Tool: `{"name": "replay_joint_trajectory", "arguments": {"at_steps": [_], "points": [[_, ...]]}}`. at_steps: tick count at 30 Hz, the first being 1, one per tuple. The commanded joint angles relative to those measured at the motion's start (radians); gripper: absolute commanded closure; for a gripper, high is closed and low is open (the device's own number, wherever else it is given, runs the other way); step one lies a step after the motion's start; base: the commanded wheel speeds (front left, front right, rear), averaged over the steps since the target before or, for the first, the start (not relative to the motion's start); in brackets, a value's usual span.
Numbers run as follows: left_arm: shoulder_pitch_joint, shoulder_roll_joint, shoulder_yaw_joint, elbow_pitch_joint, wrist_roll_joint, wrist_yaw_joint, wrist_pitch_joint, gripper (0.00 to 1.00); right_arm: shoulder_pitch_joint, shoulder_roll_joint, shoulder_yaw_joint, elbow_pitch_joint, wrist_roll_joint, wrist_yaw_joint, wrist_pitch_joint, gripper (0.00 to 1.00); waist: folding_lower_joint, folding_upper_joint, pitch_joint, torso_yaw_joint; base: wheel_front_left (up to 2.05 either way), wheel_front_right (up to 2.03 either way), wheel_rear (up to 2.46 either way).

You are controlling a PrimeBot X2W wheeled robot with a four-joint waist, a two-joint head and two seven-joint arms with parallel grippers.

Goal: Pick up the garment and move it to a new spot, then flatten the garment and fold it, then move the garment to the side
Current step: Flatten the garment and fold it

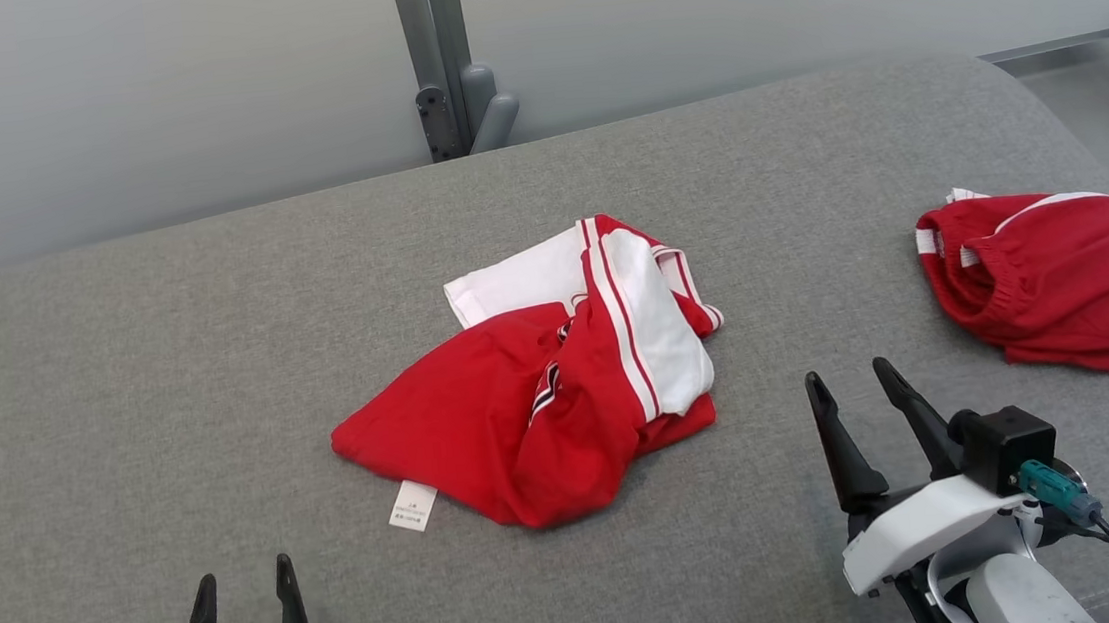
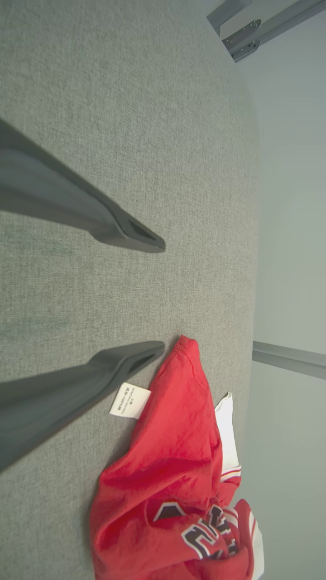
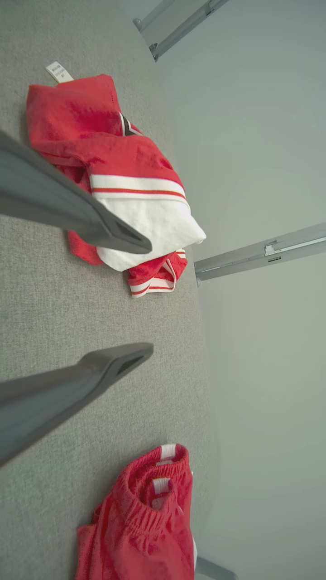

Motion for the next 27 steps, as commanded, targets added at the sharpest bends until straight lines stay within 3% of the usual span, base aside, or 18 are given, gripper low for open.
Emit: {"name": "replay_joint_trajectory", "arguments": {"at_steps": [1,10,19,27], "points": [[-0.004,-0.006,0.001,-0.006,0.012,-0.005,0.000,0.00,0.005,-0.003,-0.003,0.001,-0.006,-0.001,-0.003,0.00,0.0000,-0.0001,0.013,0.015,0.00,0.00,0.00],[-0.067,-0.012,-0.038,0.005,0.006,-0.028,0.000,0.00,-0.078,-0.018,0.029,0.048,0.006,-0.001,-0.003,0.00,0.0000,-0.0001,0.080,0.080,0.00,0.00,0.00],[-0.120,-0.012,-0.121,0.015,-0.019,-0.015,0.000,0.00,-0.200,-0.016,0.009,0.218,0.079,-0.001,-0.003,0.00,0.0000,-0.0001,0.157,0.178,0.00,0.00,0.00],[-0.139,-0.013,-0.143,0.003,-0.032,-0.005,0.000,0.00,-0.254,-0.022,0.035,0.324,0.160,-0.001,-0.003,0.00,0.0000,-0.0001,0.190,0.208,0.00,0.00,0.00]]}}
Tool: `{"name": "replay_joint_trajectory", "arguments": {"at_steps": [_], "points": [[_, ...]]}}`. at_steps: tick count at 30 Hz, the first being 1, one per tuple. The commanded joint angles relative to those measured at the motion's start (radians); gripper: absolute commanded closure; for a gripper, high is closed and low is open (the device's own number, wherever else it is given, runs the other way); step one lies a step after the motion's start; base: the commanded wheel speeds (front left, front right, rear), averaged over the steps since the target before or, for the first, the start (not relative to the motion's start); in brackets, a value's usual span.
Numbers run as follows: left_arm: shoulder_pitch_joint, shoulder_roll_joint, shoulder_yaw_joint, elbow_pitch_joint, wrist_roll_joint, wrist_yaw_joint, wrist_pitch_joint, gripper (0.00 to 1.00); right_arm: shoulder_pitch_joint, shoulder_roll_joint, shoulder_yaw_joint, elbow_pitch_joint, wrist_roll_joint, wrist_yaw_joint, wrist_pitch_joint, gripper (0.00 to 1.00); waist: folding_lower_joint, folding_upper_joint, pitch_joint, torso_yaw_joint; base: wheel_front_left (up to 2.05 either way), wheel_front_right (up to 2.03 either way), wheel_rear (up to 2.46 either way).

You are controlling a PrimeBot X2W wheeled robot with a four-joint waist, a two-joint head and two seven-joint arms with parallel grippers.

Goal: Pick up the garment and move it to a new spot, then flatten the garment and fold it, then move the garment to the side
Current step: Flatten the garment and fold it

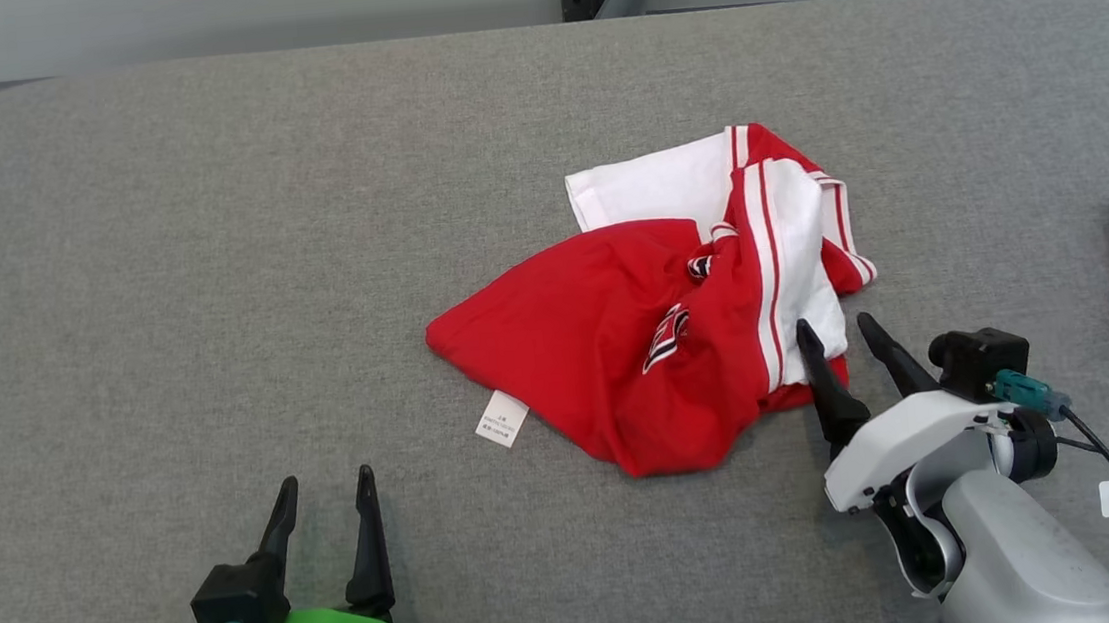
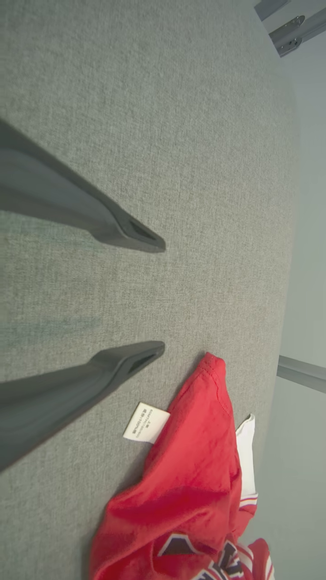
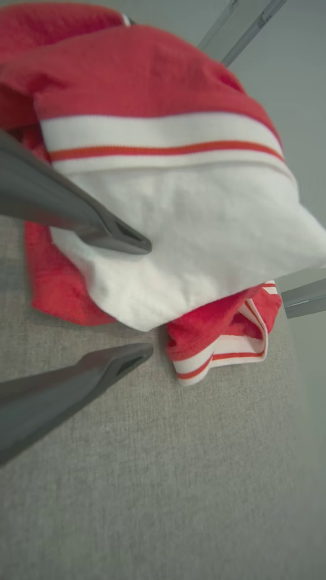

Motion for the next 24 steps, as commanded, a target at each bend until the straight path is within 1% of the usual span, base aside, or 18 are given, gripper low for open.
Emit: {"name": "replay_joint_trajectory", "arguments": {"at_steps": [1,2,5,6,7,11,15,19,24], "points": [[-0.019,0.003,0.002,-0.003,-0.006,0.002,0.000,0.00,-0.011,-0.008,0.008,0.014,0.011,-0.001,-0.003,0.00,0.0000,0.0000,0.020,0.016,0.00,0.00,0.00],[-0.021,0.003,0.001,-0.002,-0.008,0.003,0.000,0.00,-0.015,-0.008,0.014,0.021,0.019,-0.001,-0.003,0.06,0.0000,0.0000,0.021,0.016,0.00,0.00,0.00],[-0.028,0.003,-0.005,-0.001,-0.007,0.002,0.000,0.00,-0.029,-0.013,0.026,0.028,0.036,-0.001,-0.003,0.58,0.0000,0.0000,0.027,0.014,0.00,0.00,0.00],[-0.029,0.003,-0.007,0.000,-0.008,0.002,0.000,0.00,-0.028,-0.013,0.028,0.030,0.040,-0.001,-0.003,0.76,0.0000,0.0000,0.029,0.013,0.00,0.00,0.00],[-0.032,0.003,-0.009,0.001,-0.010,0.003,0.000,0.00,-0.028,-0.015,0.030,0.032,0.046,-0.001,-0.003,1.00,0.0000,0.0000,0.031,0.012,0.00,0.00,0.00],[-0.042,0.003,-0.014,0.002,-0.012,0.004,0.000,0.00,-0.033,-0.022,0.023,0.022,0.058,-0.001,-0.003,1.00,0.0000,0.0000,0.037,0.006,0.00,0.00,0.00],[-0.036,0.003,-0.008,0.006,-0.006,0.002,0.000,0.00,-0.021,-0.026,0.007,-0.013,0.051,-0.001,-0.003,1.00,0.0000,0.0000,0.026,-0.016,0.00,0.00,0.00],[-0.024,0.003,-0.009,0.011,-0.002,-0.008,0.000,0.00,0.025,-0.026,-0.051,-0.115,0.036,-0.001,-0.003,1.00,0.0000,0.0000,-0.008,-0.060,0.00,0.00,0.00],[-0.015,0.003,-0.009,0.015,-0.014,-0.014,0.000,0.00,0.131,-0.027,-0.107,-0.270,-0.004,-0.001,-0.003,1.00,0.0000,0.0000,-0.057,-0.147,0.00,0.00,0.00]]}}
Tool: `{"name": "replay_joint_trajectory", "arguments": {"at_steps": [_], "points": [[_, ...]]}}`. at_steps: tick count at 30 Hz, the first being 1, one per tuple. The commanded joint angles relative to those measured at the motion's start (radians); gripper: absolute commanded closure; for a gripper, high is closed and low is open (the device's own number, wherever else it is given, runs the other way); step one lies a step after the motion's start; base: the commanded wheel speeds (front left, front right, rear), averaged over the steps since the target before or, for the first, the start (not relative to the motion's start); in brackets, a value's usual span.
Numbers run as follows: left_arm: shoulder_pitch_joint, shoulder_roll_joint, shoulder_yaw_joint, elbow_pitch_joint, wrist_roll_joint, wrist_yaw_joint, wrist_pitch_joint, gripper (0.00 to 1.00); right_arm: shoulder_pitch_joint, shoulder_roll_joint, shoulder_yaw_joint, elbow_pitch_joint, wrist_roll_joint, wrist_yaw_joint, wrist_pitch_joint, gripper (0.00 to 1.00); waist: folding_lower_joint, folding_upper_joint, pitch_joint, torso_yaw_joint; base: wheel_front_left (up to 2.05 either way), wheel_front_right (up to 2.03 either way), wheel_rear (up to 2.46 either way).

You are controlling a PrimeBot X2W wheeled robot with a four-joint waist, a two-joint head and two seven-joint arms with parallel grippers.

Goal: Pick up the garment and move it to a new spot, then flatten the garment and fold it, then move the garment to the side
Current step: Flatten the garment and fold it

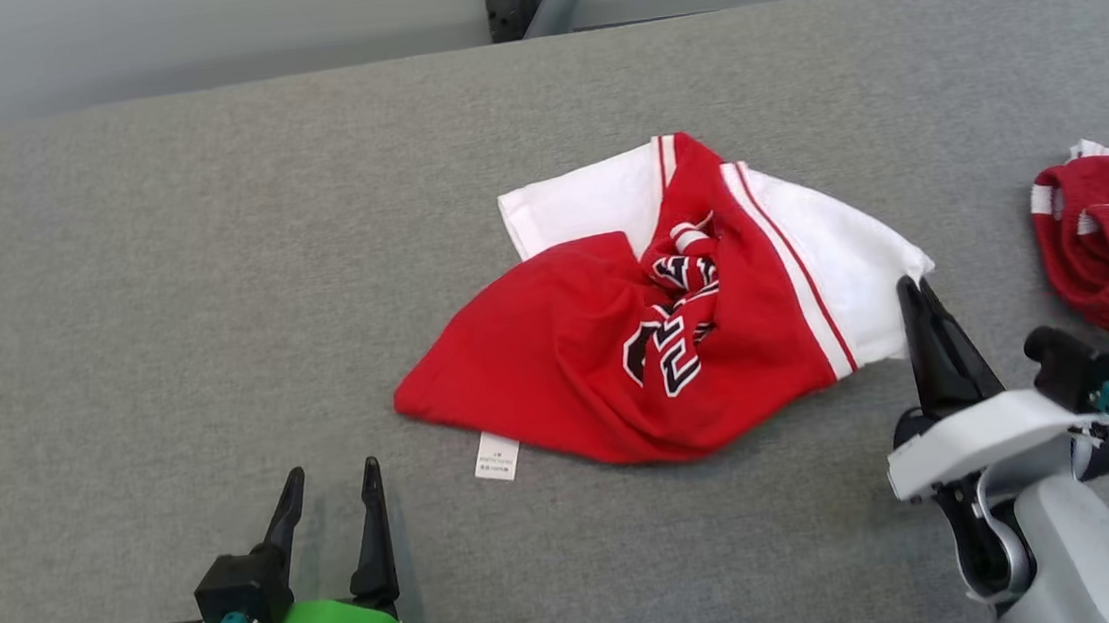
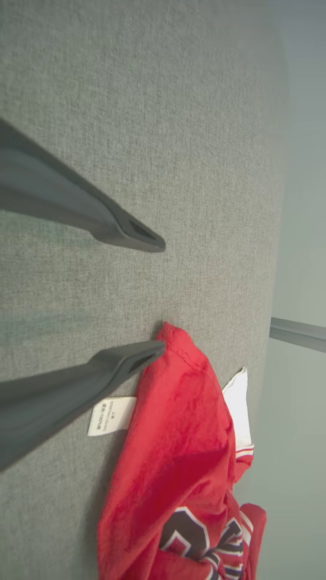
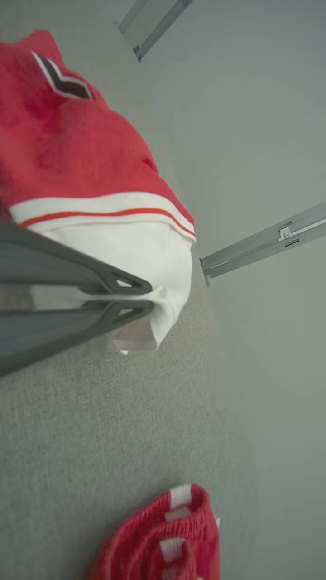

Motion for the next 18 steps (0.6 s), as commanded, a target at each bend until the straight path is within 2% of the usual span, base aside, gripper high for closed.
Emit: {"name": "replay_joint_trajectory", "arguments": {"at_steps": [1,2,3,4,5,6,7,12,18], "points": [[0.008,0.002,0.002,0.004,-0.010,-0.001,0.000,0.00,0.056,-0.002,-0.003,-0.029,-0.021,-0.001,-0.003,1.00,0.0000,0.0000,-0.059,-0.086,0.00,0.00,0.00],[0.008,0.002,-0.001,0.006,-0.013,-0.002,0.000,0.00,0.084,-0.005,-0.004,-0.044,-0.031,-0.001,-0.003,1.00,0.0000,0.0000,-0.066,-0.101,0.00,0.00,0.00],[0.008,0.002,-0.001,0.005,-0.014,-0.002,0.000,0.00,0.106,-0.004,-0.001,-0.056,-0.036,-0.001,-0.003,0.85,0.0000,0.0000,-0.071,-0.116,0.00,0.00,0.00],[0.008,0.002,-0.001,0.005,-0.014,-0.002,0.000,0.00,0.106,-0.004,-0.001,-0.056,-0.036,-0.001,-0.003,0.85,0.0000,0.0000,-0.071,-0.116,0.00,0.00,0.00],[0.008,0.002,-0.004,0.005,-0.017,0.001,0.000,0.00,0.128,-0.004,-0.001,-0.064,-0.041,-0.001,-0.003,0.59,0.0000,0.0000,-0.074,-0.131,0.00,0.00,0.00],[0.006,0.002,-0.007,0.006,-0.017,0.002,0.000,0.00,0.148,-0.004,-0.006,-0.070,-0.046,-0.001,-0.003,0.04,0.0000,0.0000,-0.076,-0.143,0.00,0.00,0.00],[0.002,0.003,-0.009,0.008,-0.019,0.001,0.000,0.00,0.165,-0.002,-0.015,-0.075,-0.048,-0.001,-0.003,0.00,0.0000,0.0000,-0.076,-0.152,0.00,0.00,0.00],[-0.028,0.003,-0.024,0.029,-0.008,-0.007,0.000,0.00,0.211,0.013,-0.035,-0.100,-0.068,-0.001,-0.003,0.00,0.0000,0.0000,-0.069,-0.181,0.00,0.00,0.00],[-0.084,0.003,-0.041,0.087,-0.010,-0.011,0.000,0.00,0.177,0.019,-0.019,-0.127,-0.088,-0.001,-0.003,0.00,0.0000,0.0000,-0.050,-0.186,0.00,0.00,0.00]]}}
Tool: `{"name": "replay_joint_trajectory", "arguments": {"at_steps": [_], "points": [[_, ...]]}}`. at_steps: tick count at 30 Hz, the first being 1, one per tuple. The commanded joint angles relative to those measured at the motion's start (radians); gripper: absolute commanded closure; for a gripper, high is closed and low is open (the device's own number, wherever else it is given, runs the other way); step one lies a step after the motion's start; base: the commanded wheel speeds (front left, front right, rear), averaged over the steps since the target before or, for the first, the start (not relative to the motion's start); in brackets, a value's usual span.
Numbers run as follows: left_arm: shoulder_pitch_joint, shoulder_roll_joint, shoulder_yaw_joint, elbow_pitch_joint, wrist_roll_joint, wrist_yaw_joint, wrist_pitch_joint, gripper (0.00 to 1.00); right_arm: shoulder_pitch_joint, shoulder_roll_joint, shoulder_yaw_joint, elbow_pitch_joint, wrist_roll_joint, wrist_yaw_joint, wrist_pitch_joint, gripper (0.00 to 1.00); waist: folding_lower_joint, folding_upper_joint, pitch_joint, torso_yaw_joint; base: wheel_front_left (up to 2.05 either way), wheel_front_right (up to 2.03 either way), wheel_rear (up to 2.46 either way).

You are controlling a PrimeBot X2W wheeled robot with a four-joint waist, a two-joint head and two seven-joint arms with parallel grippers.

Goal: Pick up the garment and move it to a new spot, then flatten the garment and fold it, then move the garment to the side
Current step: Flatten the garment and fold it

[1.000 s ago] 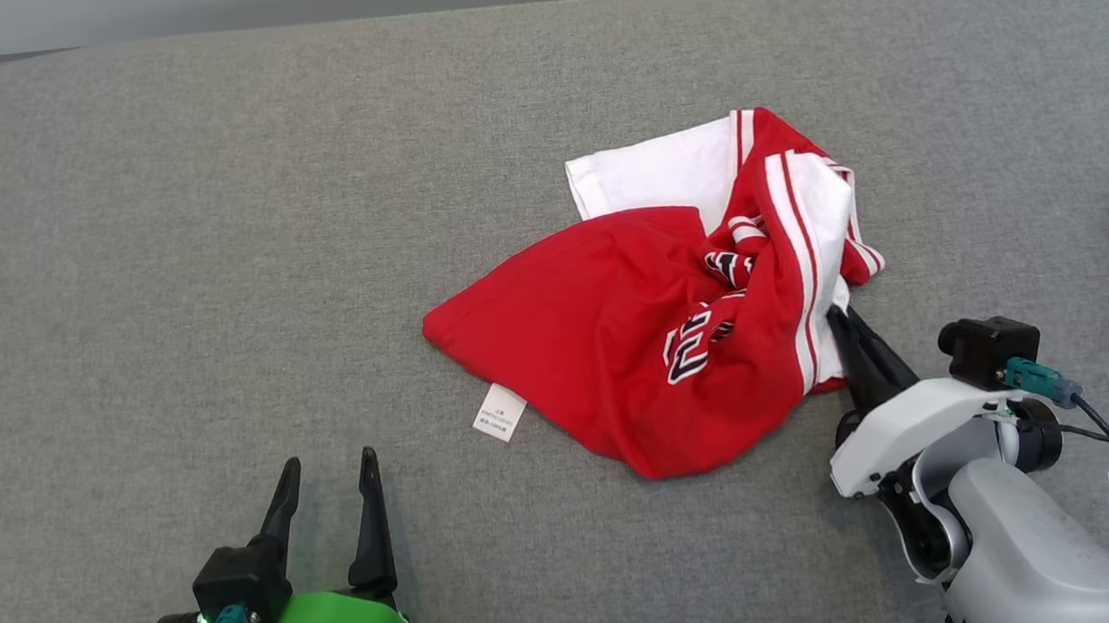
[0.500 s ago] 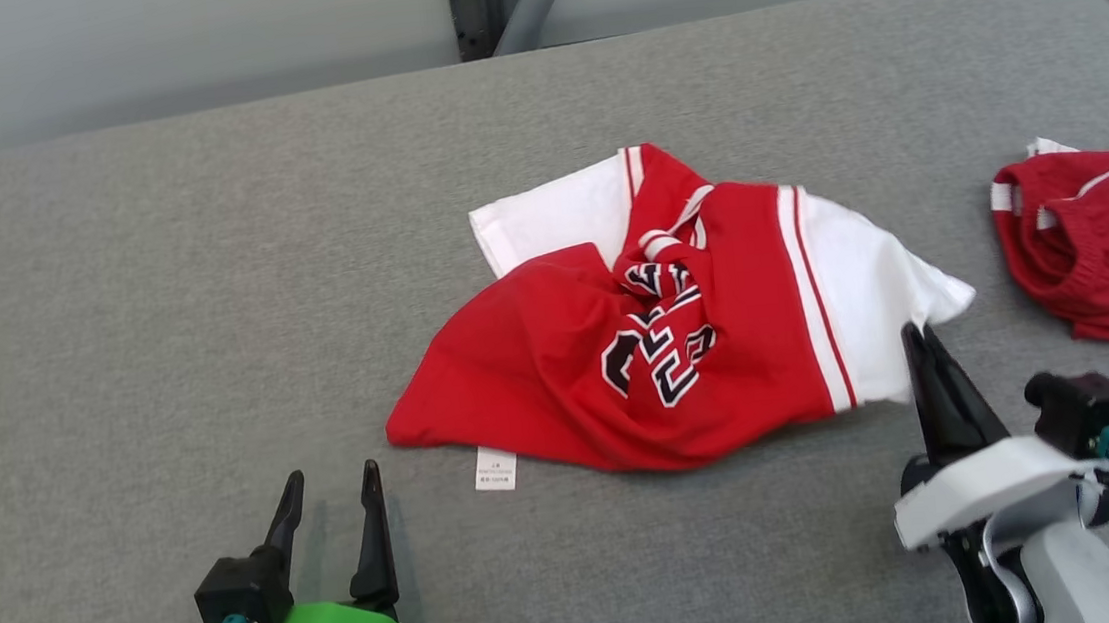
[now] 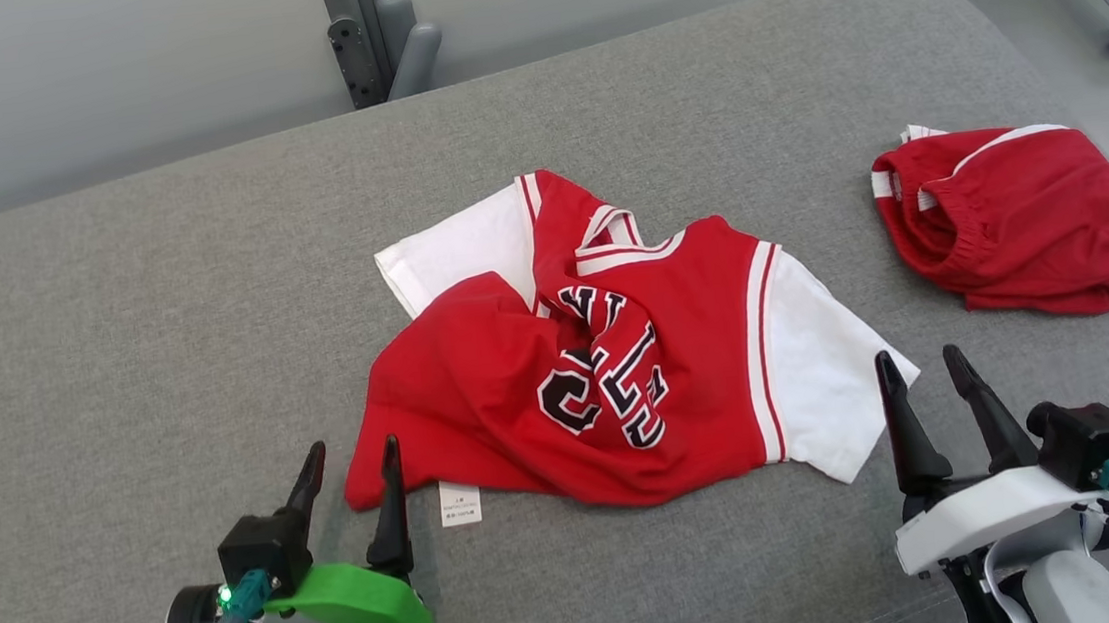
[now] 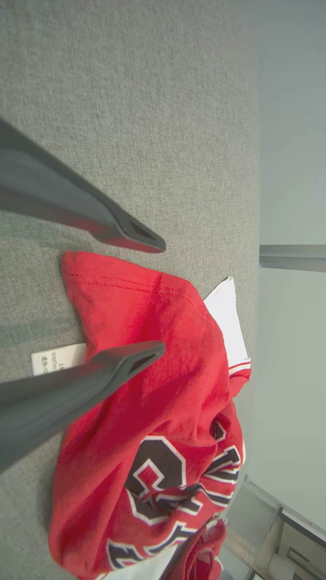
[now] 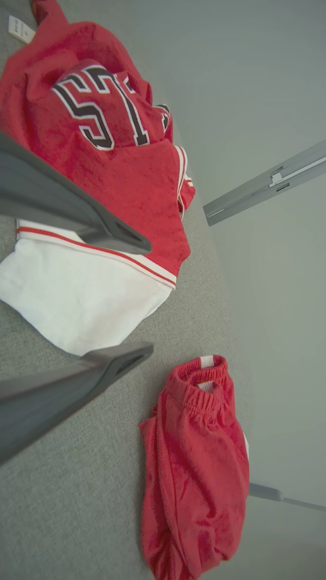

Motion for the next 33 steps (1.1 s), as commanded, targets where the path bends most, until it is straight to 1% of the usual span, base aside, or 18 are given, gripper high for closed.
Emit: {"name": "replay_joint_trajectory", "arguments": {"at_steps": [1,8,11,15,16,17,18,23,28,29,33], "points": [[-0.026,0.004,0.003,0.010,-0.007,0.005,0.000,0.00,-0.017,0.000,0.001,-0.007,-0.010,-0.001,-0.003,0.00,0.0000,-0.0001,0.009,0.004,0.00,0.00,0.00],[-0.110,0.004,-0.004,0.180,-0.023,0.016,0.000,0.00,-0.038,0.000,0.012,-0.013,-0.013,-0.001,-0.003,0.00,0.0000,-0.0001,0.043,0.022,0.00,0.00,0.00],[-0.142,0.004,-0.021,0.244,-0.037,0.008,0.000,0.00,-0.047,-0.001,0.014,-0.015,-0.011,-0.001,-0.003,0.00,0.0000,-0.0001,0.057,0.028,0.00,0.00,0.00],[-0.171,0.004,-0.063,0.292,-0.042,-0.001,0.001,0.00,-0.053,-0.006,0.012,-0.016,-0.007,-0.001,-0.003,0.00,0.0000,-0.0001,0.076,0.034,0.00,0.00,0.00],[-0.186,0.004,-0.088,0.307,-0.044,-0.007,0.001,0.51,-0.057,-0.007,0.010,-0.016,-0.005,-0.001,-0.003,0.00,0.0000,-0.0001,0.082,0.038,0.00,0.00,0.00],[-0.189,0.003,-0.101,0.311,-0.049,-0.010,0.001,0.93,-0.060,-0.007,0.010,-0.016,-0.005,-0.001,-0.003,0.00,0.0000,-0.0001,0.084,0.039,0.00,0.00,0.00],[-0.192,0.003,-0.108,0.310,-0.055,-0.011,0.001,1.00,-0.062,-0.007,0.008,-0.016,-0.005,-0.001,-0.003,0.00,0.0000,-0.0001,0.086,0.042,0.00,0.00,0.00],[-0.185,0.004,-0.110,0.256,-0.065,0.001,0.000,1.00,-0.059,-0.004,-0.002,-0.008,-0.002,-0.001,-0.003,0.00,0.0000,-0.0001,0.074,0.073,0.00,0.00,0.00],[-0.126,0.004,-0.047,0.147,-0.044,0.023,0.000,1.00,-0.040,0.002,-0.010,0.004,0.003,-0.001,-0.003,0.00,0.0000,-0.0001,0.035,0.129,0.00,0.00,0.00],[-0.126,0.004,-0.047,0.147,-0.044,0.023,0.000,1.00,-0.040,0.002,-0.010,0.004,0.003,-0.001,-0.003,0.00,0.0000,-0.0001,0.035,0.129,0.00,0.00,0.00],[-0.064,0.004,-0.008,0.100,-0.014,0.015,0.000,1.00,-0.022,0.008,-0.014,0.017,0.005,-0.001,-0.003,0.00,0.0000,-0.0001,0.004,0.189,0.00,0.00,0.00]]}}
